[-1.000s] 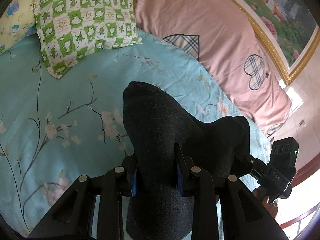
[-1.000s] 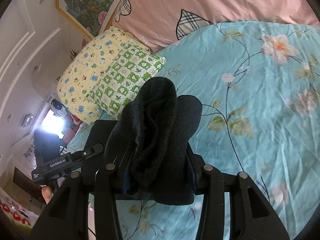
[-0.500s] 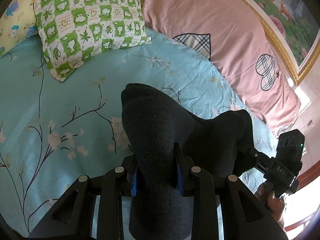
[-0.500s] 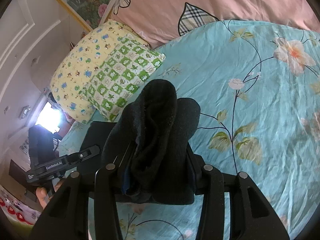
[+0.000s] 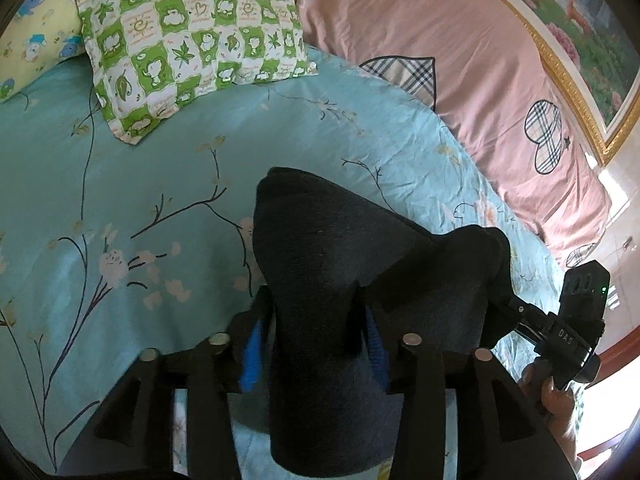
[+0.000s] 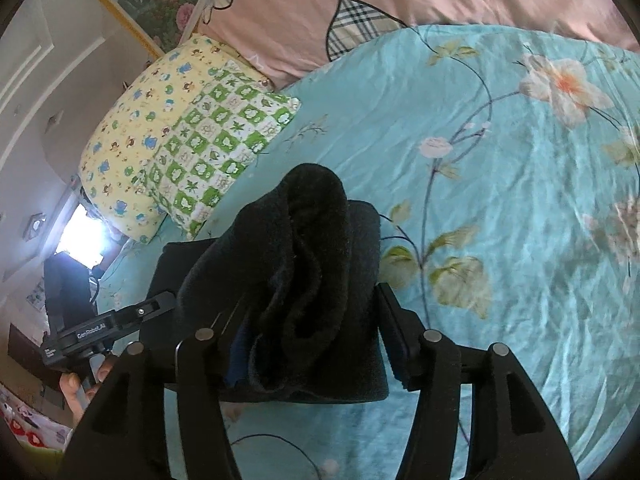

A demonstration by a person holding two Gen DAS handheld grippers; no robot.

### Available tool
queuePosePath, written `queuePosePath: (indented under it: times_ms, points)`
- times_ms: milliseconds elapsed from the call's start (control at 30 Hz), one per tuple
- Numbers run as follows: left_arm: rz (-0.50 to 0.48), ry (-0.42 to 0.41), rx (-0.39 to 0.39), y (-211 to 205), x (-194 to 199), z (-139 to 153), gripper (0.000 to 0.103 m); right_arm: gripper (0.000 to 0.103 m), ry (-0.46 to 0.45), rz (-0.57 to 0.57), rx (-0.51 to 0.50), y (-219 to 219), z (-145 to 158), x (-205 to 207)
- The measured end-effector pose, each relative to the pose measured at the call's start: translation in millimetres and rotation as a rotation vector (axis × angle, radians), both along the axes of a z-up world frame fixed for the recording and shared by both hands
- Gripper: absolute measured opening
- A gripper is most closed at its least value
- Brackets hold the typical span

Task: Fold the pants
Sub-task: 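Open both grippers and lift them off the folded pants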

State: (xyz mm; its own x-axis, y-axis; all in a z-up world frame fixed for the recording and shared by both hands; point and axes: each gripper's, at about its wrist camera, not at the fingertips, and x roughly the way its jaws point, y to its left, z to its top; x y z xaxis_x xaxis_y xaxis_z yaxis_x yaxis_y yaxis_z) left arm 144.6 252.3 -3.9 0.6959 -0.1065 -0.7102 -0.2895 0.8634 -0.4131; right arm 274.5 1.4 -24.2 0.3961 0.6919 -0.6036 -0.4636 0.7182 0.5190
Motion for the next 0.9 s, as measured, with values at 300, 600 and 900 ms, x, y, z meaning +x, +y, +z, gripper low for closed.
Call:
queuePosePath:
  times_ms: [300, 600, 900]
  points:
    - [0.028, -0.012, 0.071, -4.9, -20.7, 11.5, 0.065, 0.071, -0.004, -0.032, 0.037, -10.2, 10.6, -8.7]
    - [0.044, -0.024, 0.122, -17.2, -53.6, 20.8, 0.073, 0.081, -0.099, -0.012, 0.023, -10.1, 40.5, -40.8]
    - [0.03, -0.004, 0.156, -33.2, -72.1, 17.6, 0.075, 0.087, -0.118, -0.003, 0.018, -11.1, 40.4, -61.7]
